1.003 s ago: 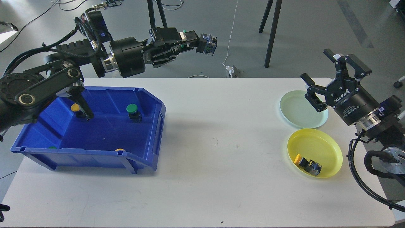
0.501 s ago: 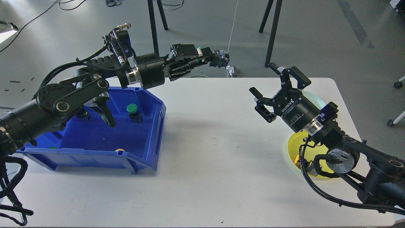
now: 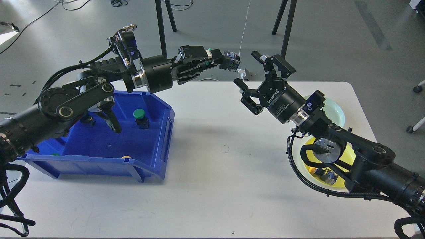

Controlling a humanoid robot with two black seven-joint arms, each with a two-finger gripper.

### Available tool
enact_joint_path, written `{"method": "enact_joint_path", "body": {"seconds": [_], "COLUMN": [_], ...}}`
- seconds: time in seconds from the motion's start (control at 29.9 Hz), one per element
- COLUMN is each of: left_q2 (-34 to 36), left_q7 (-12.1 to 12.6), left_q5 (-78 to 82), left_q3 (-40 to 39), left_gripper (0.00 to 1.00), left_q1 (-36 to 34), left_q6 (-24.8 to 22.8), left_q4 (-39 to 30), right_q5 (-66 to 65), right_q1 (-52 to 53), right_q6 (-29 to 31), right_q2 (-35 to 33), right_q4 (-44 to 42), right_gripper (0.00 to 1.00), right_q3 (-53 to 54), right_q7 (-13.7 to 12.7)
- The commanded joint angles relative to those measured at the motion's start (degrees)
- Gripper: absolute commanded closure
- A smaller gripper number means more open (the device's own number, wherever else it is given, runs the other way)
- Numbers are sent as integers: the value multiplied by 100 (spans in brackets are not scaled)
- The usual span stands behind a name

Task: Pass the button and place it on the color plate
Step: 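Grasp the green button from the left gripper with the right gripper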

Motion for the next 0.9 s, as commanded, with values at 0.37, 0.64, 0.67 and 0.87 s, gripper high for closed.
{"method": "enact_joint_path", "body": {"seconds": [0.37,0.64,0.67,0.87], "left_q2": [-10,-19,-10,-19], "left_q7": [0,0,0,0], "left_q5": [-1,-1,-1,-1], "left_q3": [3,3,3,-6], "left_gripper": [70,70,70,70], "left_q1": [-7,-7,-7,-7], "left_q6": [0,0,0,0], "left_q4": [34,34,34,43], "right_q5": [2,2,2,-7], "right_q1": [238,308,308,299], "right_q6": [27,44,44,44], "right_q2": [417,452,452,444], "right_q4": [-229,-291,-291,-291], "right_gripper": [16,47,53,76], "right_q3": [-9,-9,-9,-9], "right_q7": [0,0,0,0]}}
